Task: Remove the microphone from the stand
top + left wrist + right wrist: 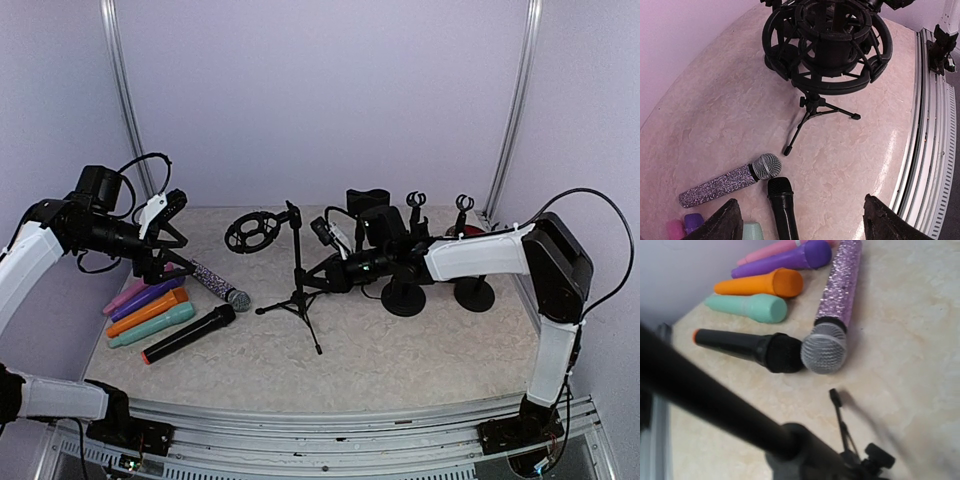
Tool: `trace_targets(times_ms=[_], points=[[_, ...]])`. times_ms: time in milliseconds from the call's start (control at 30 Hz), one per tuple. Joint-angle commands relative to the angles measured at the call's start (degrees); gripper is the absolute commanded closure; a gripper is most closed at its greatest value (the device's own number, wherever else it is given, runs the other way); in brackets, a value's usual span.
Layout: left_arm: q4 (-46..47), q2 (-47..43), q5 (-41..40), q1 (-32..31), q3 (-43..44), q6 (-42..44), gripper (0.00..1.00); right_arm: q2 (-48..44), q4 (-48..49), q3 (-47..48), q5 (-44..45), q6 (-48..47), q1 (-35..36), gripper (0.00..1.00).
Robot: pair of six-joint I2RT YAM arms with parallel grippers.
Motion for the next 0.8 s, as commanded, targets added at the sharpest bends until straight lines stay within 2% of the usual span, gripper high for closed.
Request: trace_targets(times_ms=[0, 367, 767], points=[[-0.87, -0.91, 0.13, 0.23, 0.79, 0.61, 0.19, -1.57, -8.73, 0.42, 10.49, -8.86, 1.87, 1.00], [-0.99, -0.90, -0.09, 0.22, 1.21, 0.79, 0.19, -2.54, -12.56, 0.63, 31.57, -25.78, 8.38, 1.00], [-1.42, -0.48, -0.27, 0.26, 1.98, 0.66, 0.19, -4.26, -6.64, -3.47, 44.39, -33.47, 11.89, 1.00]])
